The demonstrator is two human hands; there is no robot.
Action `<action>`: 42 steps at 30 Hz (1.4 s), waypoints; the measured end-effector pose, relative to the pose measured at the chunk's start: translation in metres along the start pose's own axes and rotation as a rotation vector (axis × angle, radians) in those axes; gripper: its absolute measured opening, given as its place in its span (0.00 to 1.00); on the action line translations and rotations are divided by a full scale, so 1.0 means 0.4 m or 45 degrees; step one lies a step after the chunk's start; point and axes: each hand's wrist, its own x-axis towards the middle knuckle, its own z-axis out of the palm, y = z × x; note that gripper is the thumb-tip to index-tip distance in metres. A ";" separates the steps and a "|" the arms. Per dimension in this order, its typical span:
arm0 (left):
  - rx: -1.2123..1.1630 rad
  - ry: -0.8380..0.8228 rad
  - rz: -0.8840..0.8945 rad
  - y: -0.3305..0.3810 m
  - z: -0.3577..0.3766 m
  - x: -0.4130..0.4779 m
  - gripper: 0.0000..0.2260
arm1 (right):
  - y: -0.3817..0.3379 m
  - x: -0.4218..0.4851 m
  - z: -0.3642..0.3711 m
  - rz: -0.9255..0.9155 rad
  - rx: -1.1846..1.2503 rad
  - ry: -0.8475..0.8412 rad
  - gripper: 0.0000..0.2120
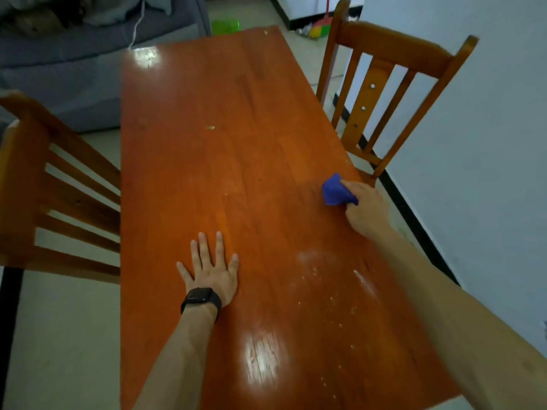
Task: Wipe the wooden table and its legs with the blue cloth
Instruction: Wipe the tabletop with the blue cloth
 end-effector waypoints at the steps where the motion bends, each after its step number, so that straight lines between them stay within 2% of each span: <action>1: 0.003 -0.003 0.000 -0.002 -0.002 0.002 0.29 | -0.006 -0.027 0.016 0.048 -0.051 -0.017 0.32; 3: 0.008 -0.042 -0.003 -0.003 -0.011 -0.004 0.29 | -0.022 -0.135 0.056 0.054 -0.005 -0.034 0.31; 5: 0.014 -0.060 -0.001 -0.003 -0.017 -0.007 0.30 | -0.029 -0.255 0.083 -0.058 0.124 -0.096 0.27; 6: 0.015 -0.078 0.000 -0.003 -0.022 -0.009 0.30 | -0.025 -0.296 0.088 -0.098 0.217 -0.198 0.25; 8: 0.017 -0.104 0.004 -0.001 -0.028 -0.011 0.30 | -0.029 -0.315 0.072 -0.037 0.577 -0.429 0.20; 9: 0.022 -0.107 0.004 -0.002 -0.027 -0.010 0.30 | -0.030 -0.292 0.062 0.033 0.714 -0.438 0.20; 10: 0.025 -0.113 0.003 -0.002 -0.026 -0.008 0.30 | -0.033 -0.260 0.049 0.065 0.756 -0.351 0.21; 13: 0.031 -0.100 0.016 -0.001 -0.027 0.007 0.31 | -0.040 -0.131 0.008 0.032 0.360 0.061 0.27; 16: 0.039 -0.124 0.026 -0.006 -0.031 0.014 0.31 | -0.080 -0.120 0.024 0.213 0.053 -0.013 0.31; 21: 0.117 -0.260 0.096 -0.014 -0.056 0.014 0.32 | -0.130 -0.322 0.110 0.220 0.310 -0.164 0.25; 22: 0.160 -0.284 0.125 -0.017 -0.065 0.012 0.33 | -0.149 -0.342 0.096 0.283 0.404 -0.208 0.22; 24: 0.300 -0.212 0.299 -0.024 -0.096 0.033 0.33 | -0.180 -0.340 0.053 0.393 0.582 -0.242 0.21; 25: 0.360 -0.149 0.441 -0.023 -0.120 0.059 0.32 | -0.193 -0.327 0.025 0.421 0.642 -0.177 0.22; 27: 0.374 -0.048 0.699 0.002 -0.175 0.136 0.29 | -0.204 -0.279 -0.030 0.407 0.667 0.035 0.23; 30: 0.326 0.056 0.769 0.102 -0.245 0.270 0.29 | -0.184 -0.145 -0.075 0.317 0.568 0.210 0.25; 35: 0.226 0.163 0.692 0.256 -0.248 0.428 0.28 | -0.142 0.151 -0.080 0.122 0.346 0.180 0.28; 42: 0.211 0.313 0.673 0.274 -0.209 0.480 0.24 | -0.157 0.523 -0.026 -0.033 0.120 0.147 0.31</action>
